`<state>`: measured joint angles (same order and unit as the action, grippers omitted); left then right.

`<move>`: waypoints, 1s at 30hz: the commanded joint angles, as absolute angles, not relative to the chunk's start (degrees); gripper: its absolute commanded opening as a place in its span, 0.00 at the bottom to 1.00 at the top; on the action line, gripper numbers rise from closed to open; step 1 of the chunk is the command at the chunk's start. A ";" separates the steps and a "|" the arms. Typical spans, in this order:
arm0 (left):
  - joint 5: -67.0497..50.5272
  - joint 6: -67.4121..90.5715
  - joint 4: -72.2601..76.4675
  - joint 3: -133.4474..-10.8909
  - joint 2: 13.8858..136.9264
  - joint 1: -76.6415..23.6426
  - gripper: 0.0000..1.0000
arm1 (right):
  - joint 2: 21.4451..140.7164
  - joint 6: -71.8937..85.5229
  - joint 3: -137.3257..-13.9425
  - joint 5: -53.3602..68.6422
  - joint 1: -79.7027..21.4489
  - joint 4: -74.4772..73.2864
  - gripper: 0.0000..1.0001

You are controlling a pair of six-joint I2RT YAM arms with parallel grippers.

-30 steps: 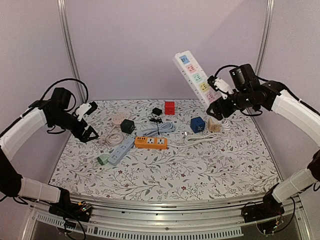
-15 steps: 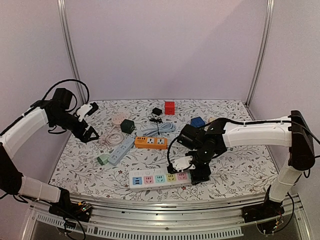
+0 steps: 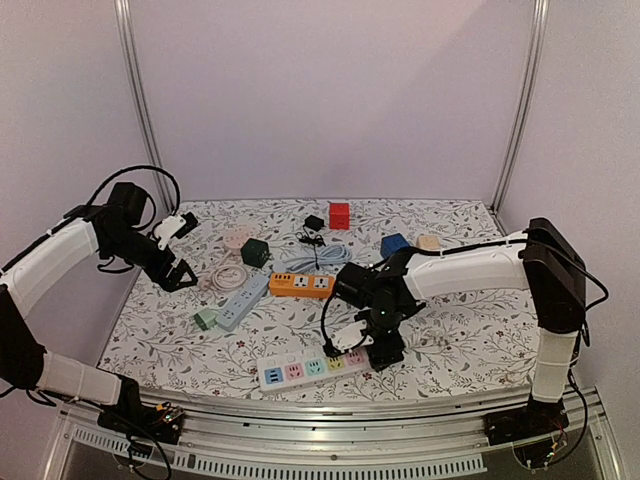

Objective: Insert the plug
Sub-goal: Place the socket at the center of the board.

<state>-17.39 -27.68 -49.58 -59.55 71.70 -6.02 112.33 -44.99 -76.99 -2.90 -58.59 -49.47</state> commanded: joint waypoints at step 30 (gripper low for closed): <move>-16.83 -28.54 -49.61 -58.85 70.74 -6.68 0.99 | 111.19 -32.87 -76.91 -8.47 -54.49 -49.06 0.99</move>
